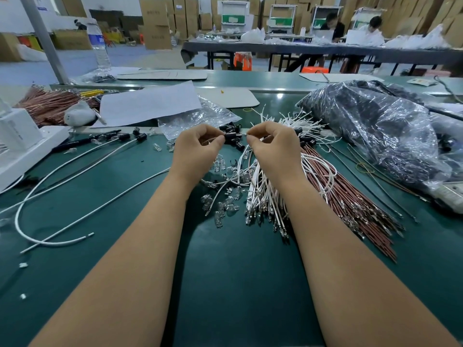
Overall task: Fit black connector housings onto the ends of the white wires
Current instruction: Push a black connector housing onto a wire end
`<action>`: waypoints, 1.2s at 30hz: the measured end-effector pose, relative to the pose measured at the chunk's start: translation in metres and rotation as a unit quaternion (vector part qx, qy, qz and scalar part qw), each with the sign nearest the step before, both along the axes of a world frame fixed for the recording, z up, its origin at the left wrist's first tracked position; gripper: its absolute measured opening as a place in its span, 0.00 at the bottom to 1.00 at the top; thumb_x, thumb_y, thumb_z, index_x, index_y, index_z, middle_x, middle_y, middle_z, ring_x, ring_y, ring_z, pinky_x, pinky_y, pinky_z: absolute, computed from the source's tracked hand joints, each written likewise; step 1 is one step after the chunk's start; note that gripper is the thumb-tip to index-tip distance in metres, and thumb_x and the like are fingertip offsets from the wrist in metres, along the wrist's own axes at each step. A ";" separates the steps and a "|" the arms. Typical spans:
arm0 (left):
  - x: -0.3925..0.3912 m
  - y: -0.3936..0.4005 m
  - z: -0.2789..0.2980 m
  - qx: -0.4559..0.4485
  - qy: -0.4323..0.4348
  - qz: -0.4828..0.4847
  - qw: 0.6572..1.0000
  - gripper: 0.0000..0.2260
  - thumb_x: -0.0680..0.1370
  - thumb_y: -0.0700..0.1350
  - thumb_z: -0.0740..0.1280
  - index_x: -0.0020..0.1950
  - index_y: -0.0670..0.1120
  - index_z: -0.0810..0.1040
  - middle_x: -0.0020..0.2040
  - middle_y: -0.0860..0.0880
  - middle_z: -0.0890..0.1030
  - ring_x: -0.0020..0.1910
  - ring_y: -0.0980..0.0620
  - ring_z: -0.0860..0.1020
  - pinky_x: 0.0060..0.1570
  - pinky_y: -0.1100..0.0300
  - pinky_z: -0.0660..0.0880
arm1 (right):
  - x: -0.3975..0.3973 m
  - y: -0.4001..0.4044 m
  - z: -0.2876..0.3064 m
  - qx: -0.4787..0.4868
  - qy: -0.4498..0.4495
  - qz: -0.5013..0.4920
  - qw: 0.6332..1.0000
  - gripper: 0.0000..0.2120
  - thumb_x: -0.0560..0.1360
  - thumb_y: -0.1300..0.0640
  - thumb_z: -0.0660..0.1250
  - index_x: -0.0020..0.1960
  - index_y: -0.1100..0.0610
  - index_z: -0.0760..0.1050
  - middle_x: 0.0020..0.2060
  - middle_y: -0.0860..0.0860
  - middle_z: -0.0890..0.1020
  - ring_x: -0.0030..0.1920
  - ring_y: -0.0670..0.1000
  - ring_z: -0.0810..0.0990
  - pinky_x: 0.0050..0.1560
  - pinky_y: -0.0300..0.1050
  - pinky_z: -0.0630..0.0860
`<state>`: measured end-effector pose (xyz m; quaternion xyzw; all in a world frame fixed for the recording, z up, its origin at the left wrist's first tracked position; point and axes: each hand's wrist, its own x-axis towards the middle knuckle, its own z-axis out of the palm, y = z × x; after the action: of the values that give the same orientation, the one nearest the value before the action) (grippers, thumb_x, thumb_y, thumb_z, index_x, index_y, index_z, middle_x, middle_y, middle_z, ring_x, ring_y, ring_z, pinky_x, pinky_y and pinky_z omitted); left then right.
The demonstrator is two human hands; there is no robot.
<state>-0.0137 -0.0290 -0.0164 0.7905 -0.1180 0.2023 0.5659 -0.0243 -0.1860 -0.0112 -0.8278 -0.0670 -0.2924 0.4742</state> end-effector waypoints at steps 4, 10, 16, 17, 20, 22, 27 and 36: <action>0.001 0.001 0.001 0.007 -0.014 0.005 1.000 0.02 0.76 0.38 0.69 0.46 0.43 0.81 0.41 0.37 0.82 0.43 0.36 0.80 0.44 0.45 0.78 | 0.000 0.002 0.000 0.006 0.022 0.007 1.000 0.03 0.76 0.56 0.69 0.44 0.54 0.80 0.35 0.44 0.79 0.35 0.43 0.77 0.39 0.39 0.75; 0.002 0.001 -0.001 0.014 -0.020 -0.003 1.000 0.04 0.76 0.38 0.70 0.45 0.46 0.80 0.40 0.37 0.81 0.36 0.42 0.76 0.38 0.51 0.75 | -0.002 0.004 0.004 0.061 0.042 0.029 0.997 0.03 0.76 0.61 0.69 0.45 0.55 0.78 0.36 0.47 0.80 0.36 0.44 0.77 0.41 0.37 0.77; 0.002 0.000 0.000 0.002 -0.004 -0.032 0.999 0.06 0.77 0.39 0.68 0.45 0.50 0.79 0.38 0.35 0.77 0.30 0.52 0.68 0.30 0.63 0.66 | -0.003 0.007 0.006 0.095 0.031 0.050 0.994 0.04 0.77 0.65 0.66 0.47 0.57 0.76 0.38 0.50 0.79 0.38 0.49 0.79 0.40 0.38 0.77; 0.002 0.000 0.001 -0.003 0.000 -0.039 0.999 0.06 0.78 0.39 0.68 0.45 0.50 0.79 0.37 0.37 0.75 0.29 0.54 0.68 0.29 0.66 0.66 | -0.003 0.007 0.007 0.100 0.028 0.053 0.993 0.04 0.77 0.65 0.65 0.47 0.57 0.76 0.38 0.50 0.79 0.37 0.48 0.78 0.38 0.37 0.77; 0.002 -0.001 0.002 -0.005 0.010 -0.048 0.999 0.06 0.78 0.39 0.67 0.44 0.49 0.79 0.36 0.41 0.73 0.27 0.56 0.67 0.26 0.68 0.65 | -0.003 0.006 0.006 0.103 0.018 0.058 0.993 0.04 0.78 0.65 0.65 0.47 0.58 0.75 0.38 0.49 0.79 0.35 0.48 0.78 0.37 0.36 0.76; 0.002 -0.001 0.001 0.004 0.010 -0.042 0.999 0.05 0.77 0.39 0.68 0.44 0.48 0.79 0.36 0.41 0.73 0.30 0.53 0.68 0.29 0.65 0.66 | -0.003 0.007 0.005 0.070 0.000 0.052 0.996 0.04 0.77 0.66 0.65 0.47 0.58 0.75 0.39 0.50 0.78 0.38 0.50 0.79 0.39 0.37 0.75; 0.002 -0.002 0.001 0.101 -0.061 0.029 0.993 0.01 0.75 0.43 0.70 0.45 0.47 0.81 0.33 0.51 0.75 0.39 0.47 0.72 0.47 0.46 0.74 | -0.007 0.009 0.003 -0.121 -0.083 0.002 0.989 0.05 0.76 0.68 0.63 0.48 0.61 0.75 0.43 0.50 0.76 0.40 0.49 0.74 0.41 0.42 0.72; -0.004 -0.005 0.002 0.023 -0.012 -0.033 0.999 0.01 0.77 0.40 0.68 0.47 0.43 0.79 0.34 0.47 0.74 0.34 0.51 0.70 0.37 0.59 0.68 | -0.007 0.007 0.003 -0.130 -0.085 -0.020 0.988 0.04 0.77 0.66 0.63 0.48 0.60 0.75 0.43 0.47 0.73 0.39 0.47 0.72 0.37 0.33 0.67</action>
<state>-0.0179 -0.0338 -0.0146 0.7964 -0.1555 0.1901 0.5526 -0.0311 -0.1787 -0.0083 -0.8558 -0.1279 -0.3600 0.3488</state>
